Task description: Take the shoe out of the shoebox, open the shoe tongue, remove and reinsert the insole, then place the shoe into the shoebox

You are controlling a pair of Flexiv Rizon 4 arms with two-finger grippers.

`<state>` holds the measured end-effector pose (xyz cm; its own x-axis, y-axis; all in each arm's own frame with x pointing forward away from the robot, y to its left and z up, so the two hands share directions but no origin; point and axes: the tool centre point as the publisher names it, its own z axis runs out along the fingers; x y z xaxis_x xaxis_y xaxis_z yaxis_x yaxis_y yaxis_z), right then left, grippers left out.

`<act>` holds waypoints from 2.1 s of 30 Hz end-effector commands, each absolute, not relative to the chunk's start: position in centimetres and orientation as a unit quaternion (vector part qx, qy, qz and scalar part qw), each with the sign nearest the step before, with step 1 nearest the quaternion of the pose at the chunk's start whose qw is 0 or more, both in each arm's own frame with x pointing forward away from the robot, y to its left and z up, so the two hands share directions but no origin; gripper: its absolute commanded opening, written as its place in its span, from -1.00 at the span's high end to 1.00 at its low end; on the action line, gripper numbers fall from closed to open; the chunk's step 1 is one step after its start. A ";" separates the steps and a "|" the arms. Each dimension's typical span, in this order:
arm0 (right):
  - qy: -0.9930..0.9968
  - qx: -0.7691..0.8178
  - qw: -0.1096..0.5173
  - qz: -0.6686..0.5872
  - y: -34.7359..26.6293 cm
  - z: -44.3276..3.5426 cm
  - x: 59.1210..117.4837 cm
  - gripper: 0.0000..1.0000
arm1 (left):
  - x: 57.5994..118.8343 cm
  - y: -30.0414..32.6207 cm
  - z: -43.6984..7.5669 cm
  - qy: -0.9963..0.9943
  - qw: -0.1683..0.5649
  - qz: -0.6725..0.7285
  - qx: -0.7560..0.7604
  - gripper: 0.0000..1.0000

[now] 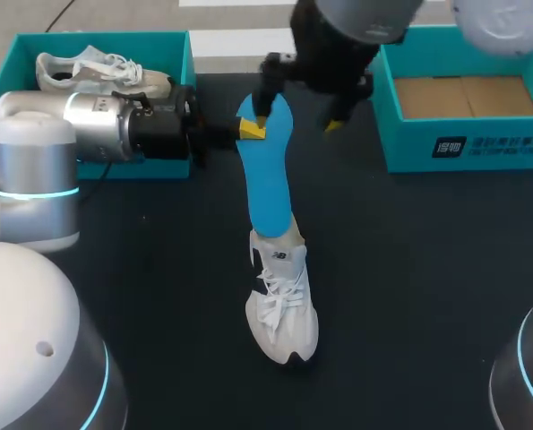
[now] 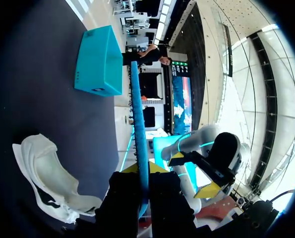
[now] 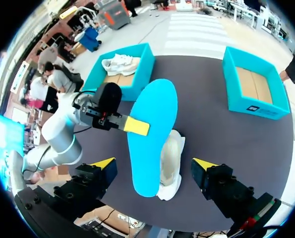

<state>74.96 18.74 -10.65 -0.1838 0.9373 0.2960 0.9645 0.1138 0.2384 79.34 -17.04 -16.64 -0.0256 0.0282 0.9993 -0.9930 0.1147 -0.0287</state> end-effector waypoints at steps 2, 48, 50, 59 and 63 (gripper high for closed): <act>-0.713 -0.585 0.190 -0.338 15.9 -12.4 75.6 -1.00 | 79.2 -17.0 -16.6 -0.528 0.527 0.484 0.458 1.00; -0.611 -0.500 0.338 -0.512 13.2 -16.2 76.6 -1.00 | 79.2 -17.0 -16.6 -0.528 0.527 0.484 0.458 1.00; -0.608 -0.500 0.345 -0.511 13.2 -16.2 76.7 -1.00 | 79.2 -17.0 -16.6 -0.528 0.527 0.484 0.458 1.00; -0.605 -0.505 0.364 -0.497 13.4 -16.1 77.0 -1.00 | 79.2 -17.0 -16.6 -0.528 0.527 0.484 0.458 1.00; -0.605 -0.505 0.364 -0.497 13.4 -16.1 77.0 -1.00 | 79.2 -17.0 -16.6 -0.528 0.527 0.484 0.458 1.00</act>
